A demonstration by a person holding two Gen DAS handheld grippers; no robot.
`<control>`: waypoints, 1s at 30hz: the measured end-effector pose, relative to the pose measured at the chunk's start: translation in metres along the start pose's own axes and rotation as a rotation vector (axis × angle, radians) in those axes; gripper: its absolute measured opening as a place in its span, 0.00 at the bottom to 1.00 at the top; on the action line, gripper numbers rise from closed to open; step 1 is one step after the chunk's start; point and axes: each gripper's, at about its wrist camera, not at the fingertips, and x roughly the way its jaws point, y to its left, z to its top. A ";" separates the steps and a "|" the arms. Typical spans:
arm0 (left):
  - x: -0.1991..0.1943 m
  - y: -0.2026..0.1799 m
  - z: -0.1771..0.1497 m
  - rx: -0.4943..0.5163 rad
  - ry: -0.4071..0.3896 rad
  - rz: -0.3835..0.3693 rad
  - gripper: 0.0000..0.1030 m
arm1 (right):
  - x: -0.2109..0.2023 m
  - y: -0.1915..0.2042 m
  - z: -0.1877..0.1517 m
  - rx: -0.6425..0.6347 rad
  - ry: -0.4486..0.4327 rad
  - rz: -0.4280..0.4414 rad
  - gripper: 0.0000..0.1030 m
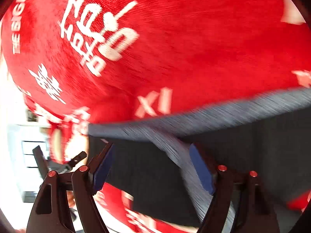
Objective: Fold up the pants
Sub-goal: 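Carry the cuffs over onto the waistband with both grippers and release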
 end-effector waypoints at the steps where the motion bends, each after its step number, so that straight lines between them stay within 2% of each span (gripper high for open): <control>1: 0.002 -0.016 -0.010 0.028 0.019 -0.030 0.84 | -0.011 -0.004 -0.018 -0.018 -0.013 -0.052 0.78; 3: 0.007 -0.052 -0.032 0.103 0.057 -0.103 0.84 | -0.033 -0.016 -0.055 -0.030 -0.036 -0.153 0.78; 6: 0.012 -0.106 -0.063 0.228 0.094 -0.203 0.84 | -0.069 -0.045 -0.123 0.055 -0.060 -0.270 0.78; 11: 0.008 -0.174 -0.094 0.392 0.085 -0.221 0.84 | -0.106 -0.098 -0.239 0.279 -0.106 -0.414 0.78; 13: 0.009 -0.190 -0.097 0.423 0.079 -0.224 0.84 | -0.114 -0.115 -0.276 0.359 -0.114 -0.424 0.78; 17: 0.014 -0.210 -0.102 0.492 0.058 -0.180 0.84 | -0.115 -0.144 -0.328 0.467 -0.123 -0.423 0.78; 20: 0.020 -0.215 -0.102 0.502 0.055 -0.160 0.84 | -0.113 -0.156 -0.339 0.516 -0.143 -0.369 0.77; 23: 0.026 -0.217 -0.102 0.497 0.054 -0.136 0.84 | -0.108 -0.169 -0.344 0.512 -0.148 -0.327 0.74; 24: 0.026 -0.220 -0.103 0.496 0.054 -0.125 0.84 | -0.108 -0.174 -0.345 0.509 -0.146 -0.317 0.68; 25: 0.026 -0.224 -0.103 0.493 0.054 -0.110 0.84 | -0.106 -0.179 -0.343 0.510 -0.143 -0.293 0.52; 26: 0.030 -0.222 -0.103 0.490 0.055 -0.100 0.84 | -0.104 -0.180 -0.340 0.511 -0.145 -0.252 0.40; 27: 0.034 -0.224 -0.104 0.487 0.055 -0.090 0.84 | -0.102 -0.182 -0.333 0.510 -0.132 -0.200 0.14; 28: 0.034 -0.227 -0.105 0.480 0.056 -0.075 0.84 | -0.103 -0.179 -0.331 0.506 -0.108 -0.170 0.03; 30: 0.039 -0.237 -0.104 0.464 0.062 -0.050 0.84 | -0.117 -0.174 -0.318 0.472 -0.087 -0.084 0.03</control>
